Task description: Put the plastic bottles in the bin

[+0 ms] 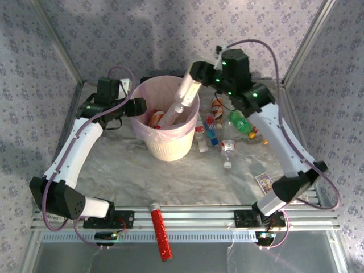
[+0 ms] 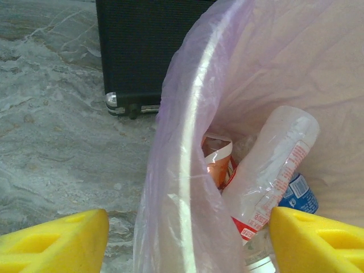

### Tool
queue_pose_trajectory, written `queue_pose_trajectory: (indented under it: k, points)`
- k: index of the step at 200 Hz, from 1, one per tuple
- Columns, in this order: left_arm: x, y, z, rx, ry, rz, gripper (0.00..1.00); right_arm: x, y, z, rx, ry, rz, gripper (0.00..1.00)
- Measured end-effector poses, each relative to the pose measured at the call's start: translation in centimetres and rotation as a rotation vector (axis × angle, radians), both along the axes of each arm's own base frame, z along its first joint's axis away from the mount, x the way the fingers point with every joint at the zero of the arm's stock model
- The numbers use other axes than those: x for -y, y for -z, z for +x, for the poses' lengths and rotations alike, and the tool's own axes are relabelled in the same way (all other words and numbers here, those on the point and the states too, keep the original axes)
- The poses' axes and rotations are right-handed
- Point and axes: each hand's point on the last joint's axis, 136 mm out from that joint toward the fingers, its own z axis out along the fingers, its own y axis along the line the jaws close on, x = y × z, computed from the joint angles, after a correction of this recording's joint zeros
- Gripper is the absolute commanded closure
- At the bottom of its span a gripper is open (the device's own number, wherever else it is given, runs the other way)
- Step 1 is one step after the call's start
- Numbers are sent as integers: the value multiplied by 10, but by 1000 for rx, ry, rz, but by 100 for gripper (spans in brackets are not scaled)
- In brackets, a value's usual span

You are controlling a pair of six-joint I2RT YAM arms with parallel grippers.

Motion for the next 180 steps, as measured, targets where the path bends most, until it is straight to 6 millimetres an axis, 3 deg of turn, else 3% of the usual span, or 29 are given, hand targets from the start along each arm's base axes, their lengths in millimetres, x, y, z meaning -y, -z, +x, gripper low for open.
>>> queue_pose_trajectory:
  k: [34,84,117,145,180]
  points:
    - [1,0,0,-3,4,-9,29,-52,26,11,-35,-108,-47,47]
    - [2,0,-1,-7,0,-16,31,-116,97,8,-160,-256,-168,42]
    - [2,0,-1,-7,-1,-16,32,-129,131,-2,-240,-300,-220,27]
    - [1,0,-1,-8,-5,-15,33,-129,133,-4,-247,-308,-224,13]
    - [1,0,0,-8,-8,-18,34,-128,133,-5,-248,-312,-237,9]
